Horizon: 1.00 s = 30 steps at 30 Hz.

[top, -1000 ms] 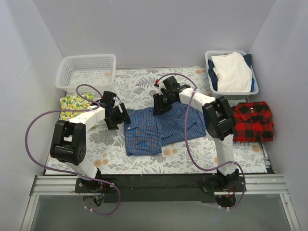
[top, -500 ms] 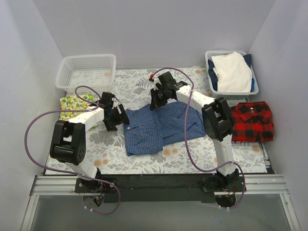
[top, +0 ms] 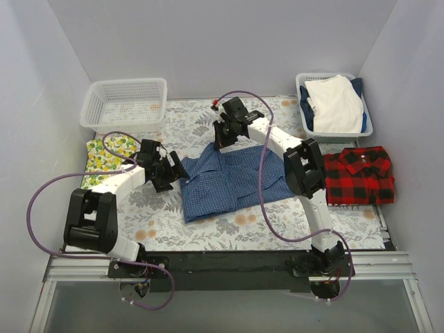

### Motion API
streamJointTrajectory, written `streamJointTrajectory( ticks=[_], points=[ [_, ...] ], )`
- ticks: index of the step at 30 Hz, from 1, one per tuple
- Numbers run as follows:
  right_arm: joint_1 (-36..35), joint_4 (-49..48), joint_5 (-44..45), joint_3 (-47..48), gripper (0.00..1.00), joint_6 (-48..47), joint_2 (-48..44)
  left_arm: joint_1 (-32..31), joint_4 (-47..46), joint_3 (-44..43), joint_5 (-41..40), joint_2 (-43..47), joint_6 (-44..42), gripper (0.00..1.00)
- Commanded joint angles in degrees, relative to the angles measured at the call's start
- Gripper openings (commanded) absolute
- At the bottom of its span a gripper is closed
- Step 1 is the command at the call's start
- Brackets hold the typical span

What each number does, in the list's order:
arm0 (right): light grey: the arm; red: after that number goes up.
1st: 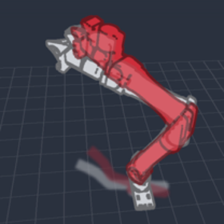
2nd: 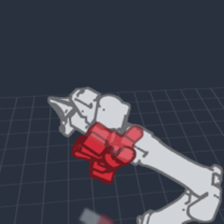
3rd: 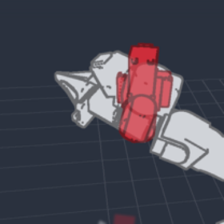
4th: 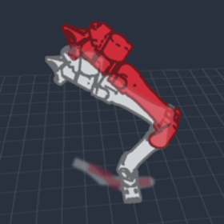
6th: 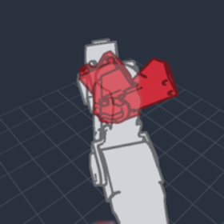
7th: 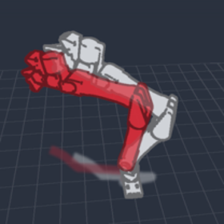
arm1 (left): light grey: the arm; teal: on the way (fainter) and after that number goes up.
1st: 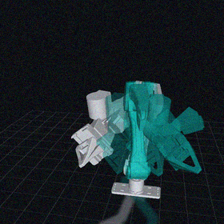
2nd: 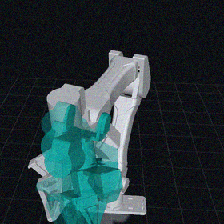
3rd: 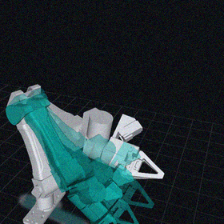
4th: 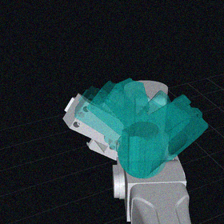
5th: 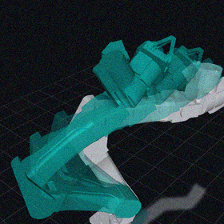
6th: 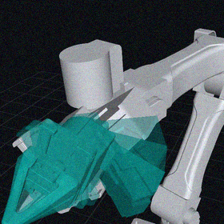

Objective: Fold and stack the long sleeve shirts
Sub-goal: Fold the shirt

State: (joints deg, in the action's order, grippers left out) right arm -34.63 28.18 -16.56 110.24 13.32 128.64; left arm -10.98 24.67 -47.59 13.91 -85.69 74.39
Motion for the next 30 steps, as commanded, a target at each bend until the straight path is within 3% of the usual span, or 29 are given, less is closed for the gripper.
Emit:
streamJointTrajectory(
  ticks=[1, 10, 13, 14, 18, 22, 30],
  points=[
    [0.53, 5.74, 3.63, 5.51, 0.01, 0.83, 3.81, 0.35, -5.15, 1.89, 3.84, 6.32, 1.9, 0.82],
    [0.62, 7.67, 4.95, 0.43, 0.01, 1.44, 1.97, 0.52, -6.65, 4.35, 4.63, 3.87, 2.6, 0.83],
    [0.62, 8.11, 5.39, -0.55, 0.24, 1.53, 1.0, 0.52, -6.47, 4.0, 3.85, 1.85, 2.78, 0.83],
    [0.62, 8.38, 5.83, -0.46, 0.36, 1.62, 0.48, 0.61, -6.47, 3.83, 3.58, 0.8, 2.86, 0.82],
    [0.62, 8.47, 7.76, -0.37, 0.47, 1.01, -1.89, 0.61, -7.0, 3.3, 4.63, -1.67, 3.04, 0.79],
    [0.62, 8.47, 11.36, -0.63, 0.49, 0.3, -4.79, 0.61, -9.1, 3.21, 6.21, -3.78, 3.3, 0.68],
    [-0.26, 10.04, 11.72, -5.28, 0.47, -3.38, -11.56, 0.7, -9.55, 3.13, 5.69, -3.87, 3.13, 0.22]
  ],
)
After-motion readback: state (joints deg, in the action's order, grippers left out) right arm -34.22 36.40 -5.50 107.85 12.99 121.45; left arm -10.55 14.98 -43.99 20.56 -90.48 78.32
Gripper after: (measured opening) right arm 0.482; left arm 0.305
